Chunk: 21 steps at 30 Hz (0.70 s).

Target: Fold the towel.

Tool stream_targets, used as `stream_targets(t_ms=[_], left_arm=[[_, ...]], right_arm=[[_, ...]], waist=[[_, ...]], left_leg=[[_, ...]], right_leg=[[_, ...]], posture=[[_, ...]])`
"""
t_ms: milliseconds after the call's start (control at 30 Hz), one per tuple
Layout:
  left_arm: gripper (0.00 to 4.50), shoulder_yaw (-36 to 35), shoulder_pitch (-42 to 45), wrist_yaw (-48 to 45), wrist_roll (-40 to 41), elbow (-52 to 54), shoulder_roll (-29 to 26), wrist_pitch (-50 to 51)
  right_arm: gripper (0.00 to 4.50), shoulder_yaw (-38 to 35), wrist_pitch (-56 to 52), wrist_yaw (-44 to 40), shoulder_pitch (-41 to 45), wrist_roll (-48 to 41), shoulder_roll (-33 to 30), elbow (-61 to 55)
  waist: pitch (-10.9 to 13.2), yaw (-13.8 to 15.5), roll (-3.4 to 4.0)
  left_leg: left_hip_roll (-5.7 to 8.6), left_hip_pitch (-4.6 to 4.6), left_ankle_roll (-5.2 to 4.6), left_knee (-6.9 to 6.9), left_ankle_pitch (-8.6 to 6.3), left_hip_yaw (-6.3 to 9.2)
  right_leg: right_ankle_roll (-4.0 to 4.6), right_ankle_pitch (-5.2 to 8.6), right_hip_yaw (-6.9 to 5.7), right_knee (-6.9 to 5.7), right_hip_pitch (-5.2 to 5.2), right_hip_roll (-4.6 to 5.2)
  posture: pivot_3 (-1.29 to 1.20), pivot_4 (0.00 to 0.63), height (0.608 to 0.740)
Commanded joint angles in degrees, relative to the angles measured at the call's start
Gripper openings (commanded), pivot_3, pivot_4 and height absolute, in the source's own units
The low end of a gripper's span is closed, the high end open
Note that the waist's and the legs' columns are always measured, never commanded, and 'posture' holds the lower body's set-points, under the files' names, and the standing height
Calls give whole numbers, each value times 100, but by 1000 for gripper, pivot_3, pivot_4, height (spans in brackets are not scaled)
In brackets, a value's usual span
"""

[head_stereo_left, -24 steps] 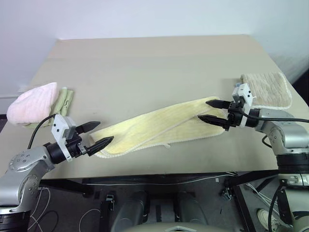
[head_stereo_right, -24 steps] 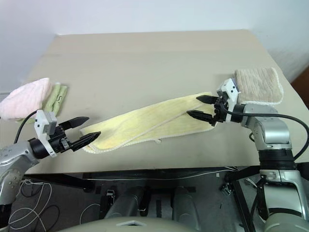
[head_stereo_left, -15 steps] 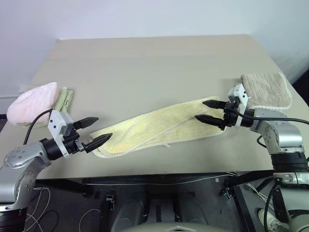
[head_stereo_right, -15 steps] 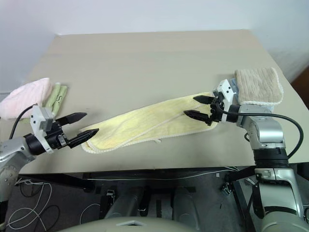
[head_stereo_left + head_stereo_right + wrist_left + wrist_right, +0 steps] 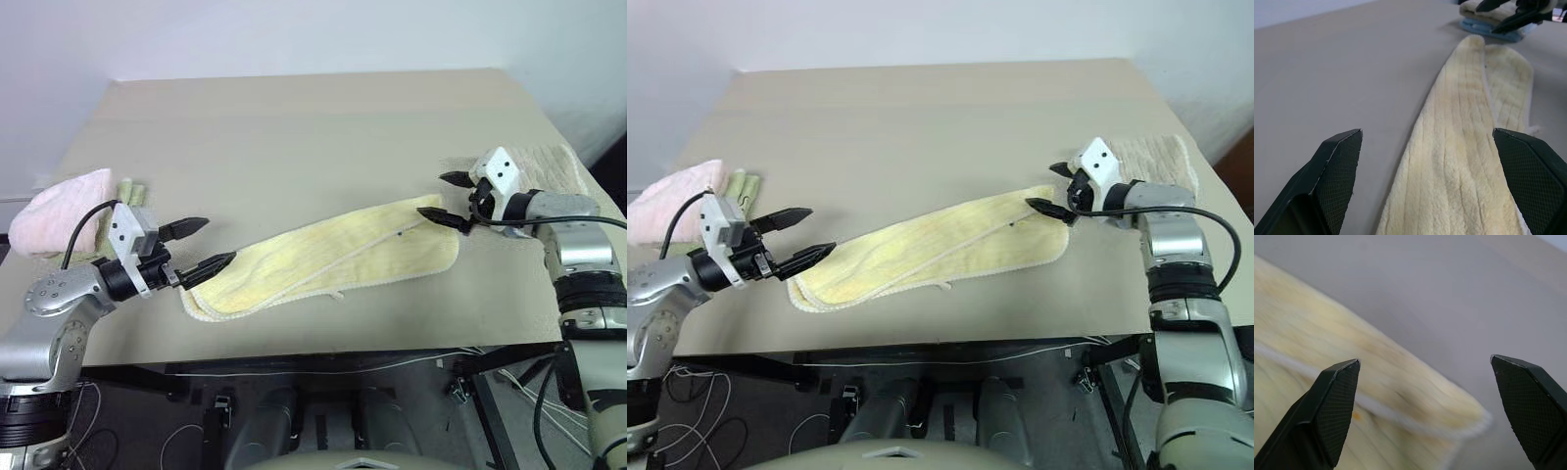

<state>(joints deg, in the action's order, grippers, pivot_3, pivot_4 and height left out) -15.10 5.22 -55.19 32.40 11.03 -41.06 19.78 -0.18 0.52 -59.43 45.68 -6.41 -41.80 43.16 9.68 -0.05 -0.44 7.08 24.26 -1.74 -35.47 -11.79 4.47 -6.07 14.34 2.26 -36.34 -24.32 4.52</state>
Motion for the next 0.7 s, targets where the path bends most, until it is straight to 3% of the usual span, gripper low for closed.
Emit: stream_targets(t_ms=[33, 267, 700], left_arm=[[4476, -48, 10, -106, -83, -90, 2, -268], [4476, 192, 12, -118, -296, -195, 151, -508], [4476, 333, -250, 11, -324, 186, 336, -557]], right_arm=[[4500, 113, 602, -166, 477, 347, -241, 707], [4500, 481, 1351, 469, 1149, 1145, -202, 2079], [4500, 568, 1869, 887, 1254, 1492, 215, 2306]], waist=[[0, -54, 0], [0, -107, 1], [1, -91, 2]], left_leg=[[0, 0, 0, 0, 0, 0], [0, -2, 2, 1, 1, 0], [0, -13, 3, 7, 7, -1]], right_leg=[[0, 0, 0, 0, 0, 0], [0, 0, 1, -2, 0, -1], [0, 0, 5, -8, 5, -3]], posture=[[0, 150, 740], [0, 150, 740], [0, 150, 740]])
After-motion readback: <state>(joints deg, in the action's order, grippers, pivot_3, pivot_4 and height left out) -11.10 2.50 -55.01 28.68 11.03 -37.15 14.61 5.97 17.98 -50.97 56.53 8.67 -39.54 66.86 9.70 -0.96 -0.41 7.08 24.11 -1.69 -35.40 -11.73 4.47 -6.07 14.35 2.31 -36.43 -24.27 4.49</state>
